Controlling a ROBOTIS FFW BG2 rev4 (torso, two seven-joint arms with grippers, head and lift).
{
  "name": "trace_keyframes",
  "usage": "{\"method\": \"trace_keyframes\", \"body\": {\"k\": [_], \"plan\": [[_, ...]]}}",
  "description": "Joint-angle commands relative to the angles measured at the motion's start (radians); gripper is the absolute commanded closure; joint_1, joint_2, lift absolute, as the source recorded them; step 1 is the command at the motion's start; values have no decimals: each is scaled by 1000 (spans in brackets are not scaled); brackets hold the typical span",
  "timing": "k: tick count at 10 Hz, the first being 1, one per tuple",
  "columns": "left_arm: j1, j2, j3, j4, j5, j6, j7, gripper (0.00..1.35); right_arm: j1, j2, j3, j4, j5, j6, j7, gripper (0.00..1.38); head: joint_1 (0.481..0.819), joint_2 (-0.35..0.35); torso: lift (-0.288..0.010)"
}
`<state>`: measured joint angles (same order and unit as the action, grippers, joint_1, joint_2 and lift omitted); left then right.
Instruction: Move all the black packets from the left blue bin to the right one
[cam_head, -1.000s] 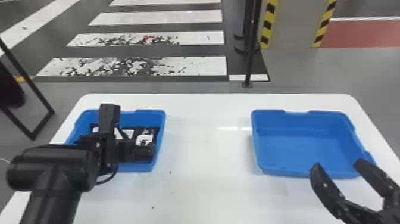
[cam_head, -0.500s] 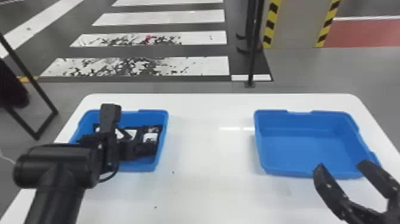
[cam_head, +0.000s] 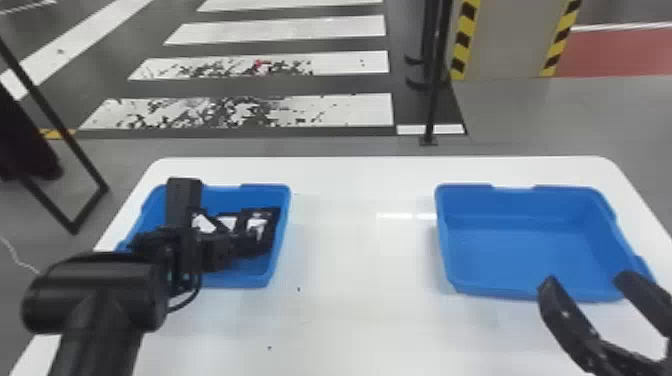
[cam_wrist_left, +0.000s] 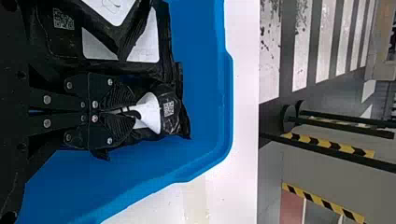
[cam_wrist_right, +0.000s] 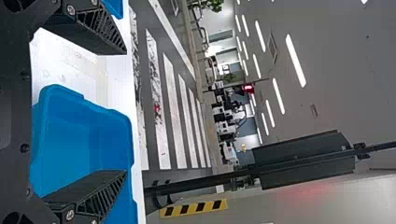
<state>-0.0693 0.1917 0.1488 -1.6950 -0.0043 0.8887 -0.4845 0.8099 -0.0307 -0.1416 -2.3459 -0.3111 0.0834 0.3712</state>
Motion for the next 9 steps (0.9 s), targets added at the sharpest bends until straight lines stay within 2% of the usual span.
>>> {"method": "trace_keyframes", "body": {"k": [1, 3, 5, 7, 9], "plan": [[79, -3, 37, -137, 26, 7, -6, 1208, 0, 0, 0, -4, -2, 0, 0, 113, 695, 112, -140], [204, -11, 88, -365, 68, 32, -17, 1208, -2, 0, 2, -14, -14, 0, 2, 113, 695, 116, -140], [315, -23, 106, -537, 128, 24, -25, 1208, -37, -29, 54, -14, -78, 29, 23, 113, 695, 119, -140], [391, -38, 73, -630, 206, -32, -40, 1208, -96, -67, 120, -4, -140, 59, 63, 113, 695, 134, -140], [415, -52, 21, -655, 254, -62, -52, 1208, -167, -71, 140, 13, -172, 130, 137, 113, 695, 122, -140]]}}
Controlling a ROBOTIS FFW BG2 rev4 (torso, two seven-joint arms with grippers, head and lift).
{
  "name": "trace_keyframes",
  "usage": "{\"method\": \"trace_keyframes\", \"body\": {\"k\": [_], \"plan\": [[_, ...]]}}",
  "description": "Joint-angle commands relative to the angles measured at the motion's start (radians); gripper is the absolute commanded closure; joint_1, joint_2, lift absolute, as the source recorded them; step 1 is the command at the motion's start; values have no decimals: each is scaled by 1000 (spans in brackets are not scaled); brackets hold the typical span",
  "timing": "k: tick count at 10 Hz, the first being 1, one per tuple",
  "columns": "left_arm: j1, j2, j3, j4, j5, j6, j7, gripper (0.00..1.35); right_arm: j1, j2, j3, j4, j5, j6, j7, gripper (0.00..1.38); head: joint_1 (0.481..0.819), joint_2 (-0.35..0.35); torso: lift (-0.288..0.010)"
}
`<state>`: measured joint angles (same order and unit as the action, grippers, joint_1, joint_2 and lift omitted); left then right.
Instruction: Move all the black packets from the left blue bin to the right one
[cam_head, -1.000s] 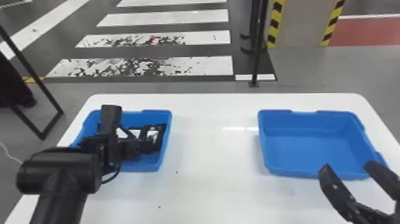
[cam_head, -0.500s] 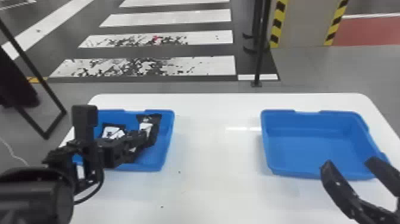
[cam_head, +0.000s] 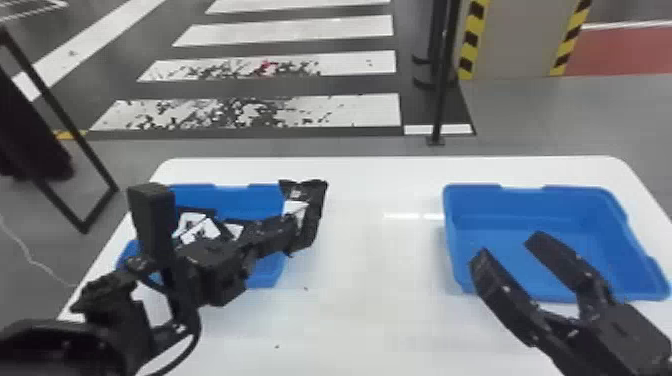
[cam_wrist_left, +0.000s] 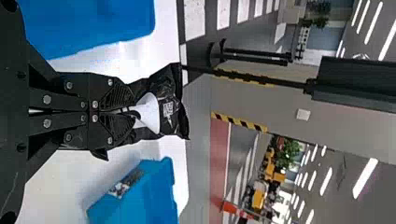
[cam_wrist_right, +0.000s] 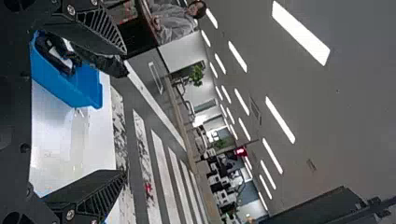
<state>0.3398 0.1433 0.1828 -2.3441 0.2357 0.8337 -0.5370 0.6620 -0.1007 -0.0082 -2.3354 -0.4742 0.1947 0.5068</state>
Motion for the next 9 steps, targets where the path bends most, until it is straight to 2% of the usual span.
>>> {"method": "trace_keyframes", "body": {"k": [1, 4, 7, 9], "plan": [[11, -7, -37, -8, 30, -9, -3, 1208, -53, 1, 14, 3, -10, 58, 22, 113, 695, 115, -140], [6, -5, -129, -8, 85, -24, -4, 1208, -117, -11, 58, -5, -50, 144, 35, 113, 695, 79, -140], [-6, -2, -211, -11, 135, -34, -4, 1208, -174, -25, 116, 44, -94, 166, 32, 113, 695, 47, -140], [-6, 1, -237, -21, 147, -39, -4, 1208, -215, -34, 130, 88, -86, 168, 29, 113, 695, 28, -140]]}}
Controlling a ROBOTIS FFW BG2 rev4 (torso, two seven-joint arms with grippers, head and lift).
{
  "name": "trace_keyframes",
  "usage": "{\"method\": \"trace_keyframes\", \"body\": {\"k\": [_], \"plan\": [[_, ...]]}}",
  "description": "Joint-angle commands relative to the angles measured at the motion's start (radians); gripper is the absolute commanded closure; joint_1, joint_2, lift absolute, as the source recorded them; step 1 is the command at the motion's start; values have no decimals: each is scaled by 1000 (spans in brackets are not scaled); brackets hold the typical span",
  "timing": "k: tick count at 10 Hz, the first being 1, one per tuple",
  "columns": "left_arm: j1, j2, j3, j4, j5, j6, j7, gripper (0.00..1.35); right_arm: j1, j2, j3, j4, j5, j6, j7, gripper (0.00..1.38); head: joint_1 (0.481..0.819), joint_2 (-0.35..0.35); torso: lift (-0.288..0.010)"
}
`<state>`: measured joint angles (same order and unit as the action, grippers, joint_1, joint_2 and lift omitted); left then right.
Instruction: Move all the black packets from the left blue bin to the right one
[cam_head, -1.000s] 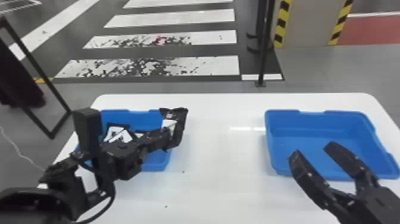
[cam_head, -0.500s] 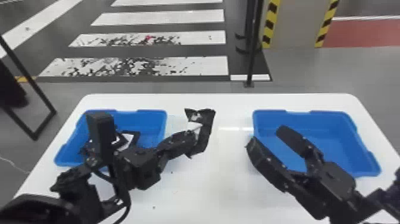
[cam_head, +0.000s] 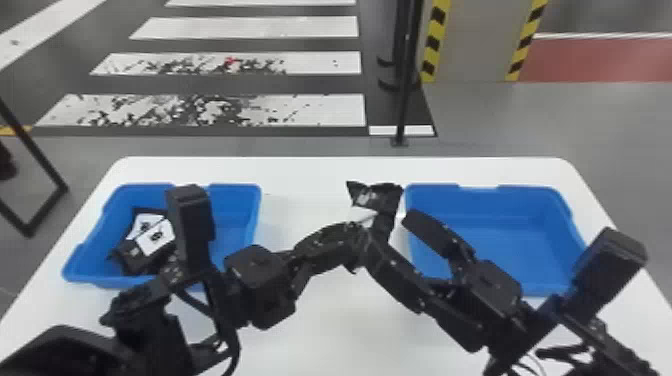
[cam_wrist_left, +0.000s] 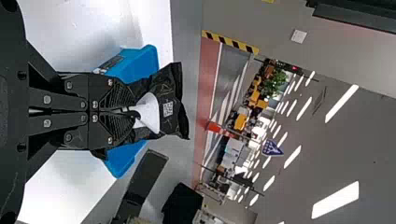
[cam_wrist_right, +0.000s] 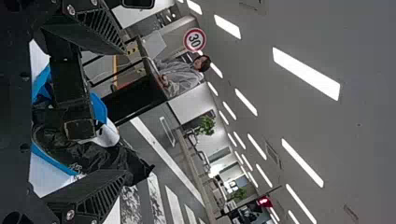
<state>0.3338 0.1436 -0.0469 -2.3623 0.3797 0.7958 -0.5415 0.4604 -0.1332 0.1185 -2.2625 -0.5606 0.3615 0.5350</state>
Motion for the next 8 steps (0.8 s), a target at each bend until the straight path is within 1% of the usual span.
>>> {"method": "trace_keyframes", "body": {"k": [1, 4, 5, 6, 7, 8], "plan": [[0, 2, -9, -12, 9, -1, -2, 1208, -26, -5, 3, 33, 8, -1, -3, 113, 695, 24, -140], [2, 5, -19, -20, 19, 9, -2, 1208, -78, -13, 3, 87, 12, -1, -13, 114, 695, 8, -140], [2, 7, -29, -20, 23, 16, -2, 1208, -95, -11, 3, 101, 8, -1, -15, 226, 695, 2, -140], [2, 7, -35, -20, 25, 24, -2, 1208, -107, -13, 3, 109, 8, -1, -18, 697, 695, -6, -140], [2, 7, -39, -20, 27, 24, -2, 1208, -107, -13, 3, 106, 8, -1, -26, 1087, 695, -10, -140], [2, 7, -37, -20, 29, 21, -2, 1208, -105, -11, 5, 101, 10, -1, -33, 1285, 695, -17, -140]]}}
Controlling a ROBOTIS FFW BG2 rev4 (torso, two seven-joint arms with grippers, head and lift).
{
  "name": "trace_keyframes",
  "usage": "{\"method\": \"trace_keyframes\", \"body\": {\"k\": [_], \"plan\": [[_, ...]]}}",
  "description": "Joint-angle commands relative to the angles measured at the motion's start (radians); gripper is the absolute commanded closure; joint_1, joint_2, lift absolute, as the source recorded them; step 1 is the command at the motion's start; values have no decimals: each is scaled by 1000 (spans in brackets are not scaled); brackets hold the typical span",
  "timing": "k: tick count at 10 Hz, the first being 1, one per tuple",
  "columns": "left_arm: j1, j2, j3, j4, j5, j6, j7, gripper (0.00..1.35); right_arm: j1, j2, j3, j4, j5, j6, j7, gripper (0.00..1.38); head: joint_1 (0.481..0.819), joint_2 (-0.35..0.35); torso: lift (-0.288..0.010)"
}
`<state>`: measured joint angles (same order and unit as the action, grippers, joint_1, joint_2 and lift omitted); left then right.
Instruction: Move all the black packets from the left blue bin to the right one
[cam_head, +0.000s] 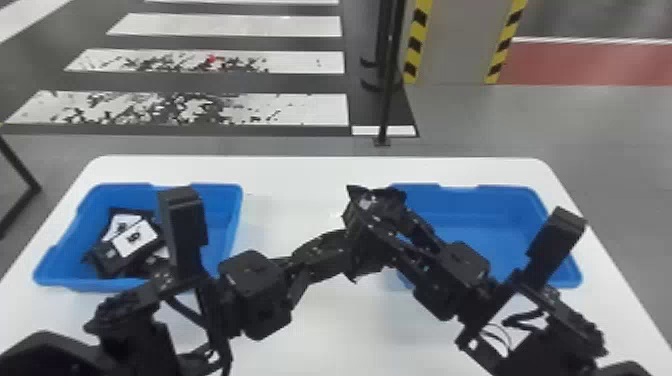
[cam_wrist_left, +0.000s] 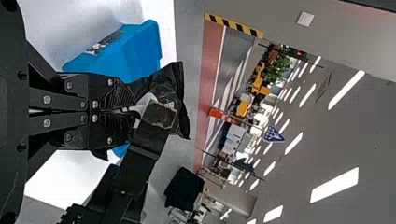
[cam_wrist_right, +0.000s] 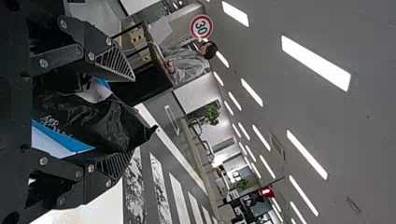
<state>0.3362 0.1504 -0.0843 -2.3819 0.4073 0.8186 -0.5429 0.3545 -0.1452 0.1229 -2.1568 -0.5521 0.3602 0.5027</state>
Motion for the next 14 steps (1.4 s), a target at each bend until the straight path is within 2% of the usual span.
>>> {"method": "trace_keyframes", "body": {"k": [1, 3, 4, 5, 6, 7, 8, 11, 12, 13, 14], "plan": [[0, 2, 1, 0, 2, -1, 0, 1208, 1, 1, 7, -2, 2, -22, -3, 1280, 695, -20, -140], [2, 2, 1, 0, 4, 1, 1, 1208, 1, 3, 9, 1, 0, -31, -4, 1280, 695, -19, -140], [7, 0, 5, 2, 27, 6, 8, 1046, -6, 3, 9, 6, 0, -31, -4, 1280, 695, -19, -140], [20, -5, 20, 2, 37, 21, 12, 555, -21, 1, 7, 23, -14, -39, -12, 1280, 695, -20, -140], [37, -6, 34, 2, 37, 18, 12, 134, -50, -4, 1, 60, -22, -49, -15, 1280, 695, -20, -140], [47, -8, 46, 2, 39, 8, 12, 84, -82, -8, -11, 104, -16, -54, -16, 1279, 695, -18, -140], [61, -14, 68, 0, 43, -11, 12, 134, -129, -13, -35, 190, -4, -63, -24, 1279, 695, -21, -140], [101, -21, 144, -27, 43, -26, 12, 148, -269, -13, -141, 506, 85, -76, -55, 1279, 695, -67, -140], [106, -25, 168, -32, 43, -26, 12, 148, -298, -11, -187, 560, 151, -81, -66, 1279, 695, -93, -140], [115, -29, 192, -39, 43, -26, 12, 151, -310, -11, -219, 590, 173, -81, -72, 1269, 695, -108, -140], [125, -31, 216, -49, 35, -23, 12, 151, -318, -13, -223, 592, 183, -90, -84, 1202, 695, -132, -140]]}}
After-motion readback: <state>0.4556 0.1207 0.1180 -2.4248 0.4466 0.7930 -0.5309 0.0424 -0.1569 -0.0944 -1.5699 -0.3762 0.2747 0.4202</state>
